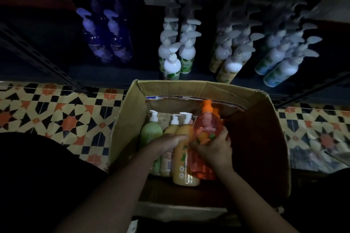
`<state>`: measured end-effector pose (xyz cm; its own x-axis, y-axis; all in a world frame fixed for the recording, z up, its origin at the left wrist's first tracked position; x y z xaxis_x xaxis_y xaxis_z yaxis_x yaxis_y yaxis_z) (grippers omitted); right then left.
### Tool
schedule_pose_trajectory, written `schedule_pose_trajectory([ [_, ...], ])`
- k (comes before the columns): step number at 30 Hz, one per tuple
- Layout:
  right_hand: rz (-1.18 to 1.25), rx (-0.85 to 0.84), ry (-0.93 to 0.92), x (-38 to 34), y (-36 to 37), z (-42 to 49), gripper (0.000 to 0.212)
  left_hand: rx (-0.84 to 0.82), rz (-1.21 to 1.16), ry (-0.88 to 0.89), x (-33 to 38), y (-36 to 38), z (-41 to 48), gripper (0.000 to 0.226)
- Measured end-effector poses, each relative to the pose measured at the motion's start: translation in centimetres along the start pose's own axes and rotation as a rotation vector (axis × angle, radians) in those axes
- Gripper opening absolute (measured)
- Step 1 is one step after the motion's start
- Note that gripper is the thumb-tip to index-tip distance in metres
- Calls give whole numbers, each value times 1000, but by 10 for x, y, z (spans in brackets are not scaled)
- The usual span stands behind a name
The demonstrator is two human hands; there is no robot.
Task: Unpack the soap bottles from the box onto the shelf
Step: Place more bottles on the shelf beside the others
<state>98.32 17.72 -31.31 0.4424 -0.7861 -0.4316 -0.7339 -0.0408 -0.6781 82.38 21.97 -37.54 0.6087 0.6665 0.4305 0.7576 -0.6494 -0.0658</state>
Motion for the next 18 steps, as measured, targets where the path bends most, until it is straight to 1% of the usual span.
schedule_pose_trajectory([
  [3, 35, -54, 3, 0, -3, 3, 125, -14, -36, -18, -6, 1, 3, 61],
  [5, 42, -79, -10, 1, -8, 5, 134, -4, 8, -43, -9, 6, 7, 82],
  [6, 35, -84, -8, 4, -9, 6, 134, 1, 52, -55, -10, 10, 10, 94],
  [8, 23, -60, -3, 10, -16, 10, 122, 26, 148, -60, -13, 18, 16, 109],
  [10, 14, -47, 10, 14, -22, 13, 103, 65, 192, -67, -18, 26, 24, 121],
  [11, 20, -52, 30, 17, -24, 16, 98, 97, 195, -58, -20, 31, 28, 129],
  [12, 30, -49, 54, 20, -27, 19, 101, 166, 197, -36, -21, 33, 29, 134],
  [13, 42, -46, 67, 21, -29, 21, 106, 256, 205, 5, -21, 35, 30, 135],
  [15, 61, -47, 86, 23, -33, 22, 113, 401, 210, 72, -19, 36, 30, 127],
  [16, 73, -54, 93, 22, -34, 20, 112, 414, 200, 69, -18, 36, 31, 126],
  [18, 87, -67, 91, 20, -34, 18, 104, 389, 170, 17, -18, 35, 34, 133],
])
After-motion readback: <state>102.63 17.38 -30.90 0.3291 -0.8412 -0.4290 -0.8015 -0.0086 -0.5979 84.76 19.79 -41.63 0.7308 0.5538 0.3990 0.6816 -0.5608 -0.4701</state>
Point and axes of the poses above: each hand's wrist, its own z-axis towards the middle knuckle, its own y-axis out of the palm, x = y × z, the point moved 6 cm from there along z, towards the middle knuckle, and after that the axes turned 1 degree about y, right-handed, at the moved point
